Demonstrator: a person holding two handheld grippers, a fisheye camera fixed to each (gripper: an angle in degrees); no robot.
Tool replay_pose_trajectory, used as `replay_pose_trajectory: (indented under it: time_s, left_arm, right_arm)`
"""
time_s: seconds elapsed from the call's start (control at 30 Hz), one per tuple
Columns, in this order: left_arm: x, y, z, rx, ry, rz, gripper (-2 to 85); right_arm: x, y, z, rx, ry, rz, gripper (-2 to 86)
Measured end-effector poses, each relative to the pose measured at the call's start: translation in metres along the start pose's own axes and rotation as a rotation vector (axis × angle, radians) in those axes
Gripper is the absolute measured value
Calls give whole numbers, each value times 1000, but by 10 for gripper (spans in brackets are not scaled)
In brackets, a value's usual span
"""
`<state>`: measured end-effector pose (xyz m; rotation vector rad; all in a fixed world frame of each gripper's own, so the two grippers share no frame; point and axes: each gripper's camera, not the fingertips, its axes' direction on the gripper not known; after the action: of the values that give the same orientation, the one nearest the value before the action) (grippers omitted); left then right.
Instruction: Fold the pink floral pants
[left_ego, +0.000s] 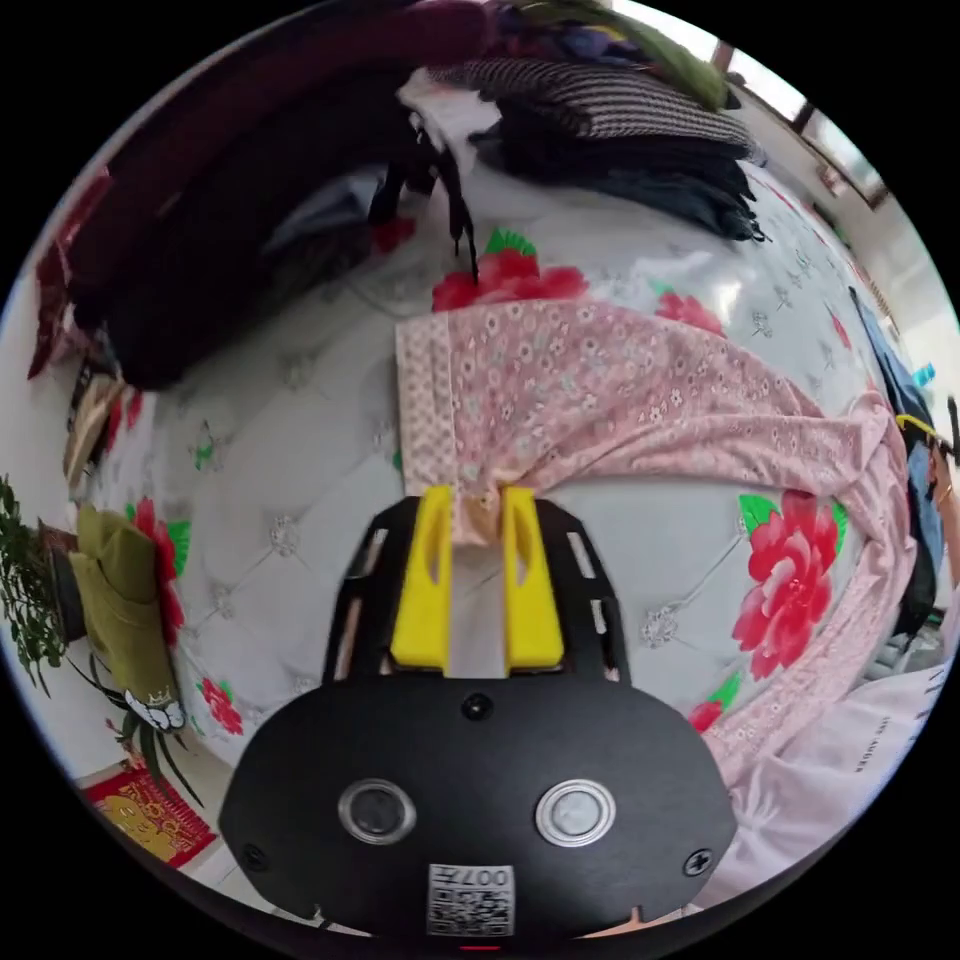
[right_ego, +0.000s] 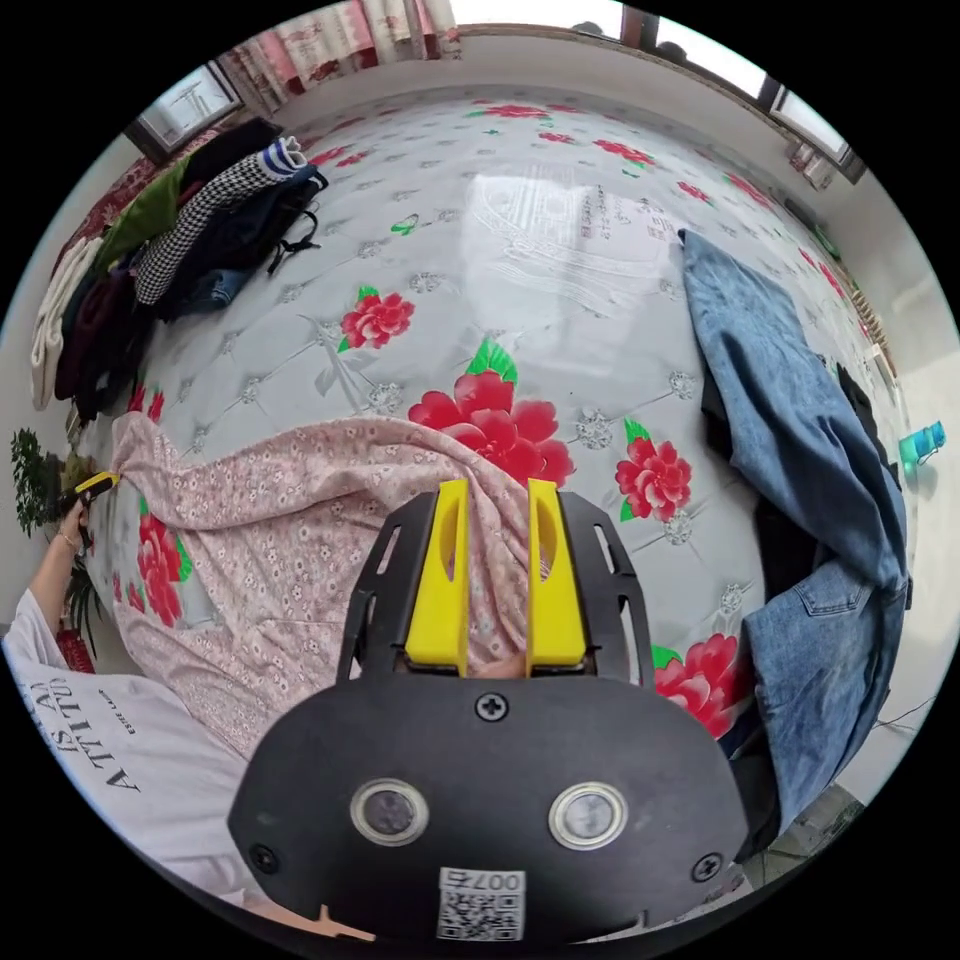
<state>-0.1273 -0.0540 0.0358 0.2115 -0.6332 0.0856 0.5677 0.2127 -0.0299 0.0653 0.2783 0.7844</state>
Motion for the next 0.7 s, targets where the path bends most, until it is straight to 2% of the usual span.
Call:
replay_pose_trajectory:
  time_s: [0.03, 0.17, 0.33, 0.47, 0.6, 0.7]
  left_arm:
    - [8, -2, 4, -45, -26, 6, 6]
    - [21, 9, -31, 26, -55, 37, -8]
    - [-10, 69, -157, 260, 157, -101, -9]
    - [-22, 88, -217, 339, 118, -113, -8]
    - [-61, 29, -168, 244, 169, -233, 7]
    - [-78, -25, -67, 58, 149, -356, 76]
  right_arm:
    - [3, -1, 4, -19, 5, 7, 23]
    - [19, 2, 33, -194, 1, 11, 7]
    - [21, 36, -39, 30, 74, -8, 0]
    - [38, 71, -107, 214, 24, 47, -1]
    - [59, 53, -117, 252, -30, 115, 1]
    - [74, 25, -96, 229, -70, 212, 9]
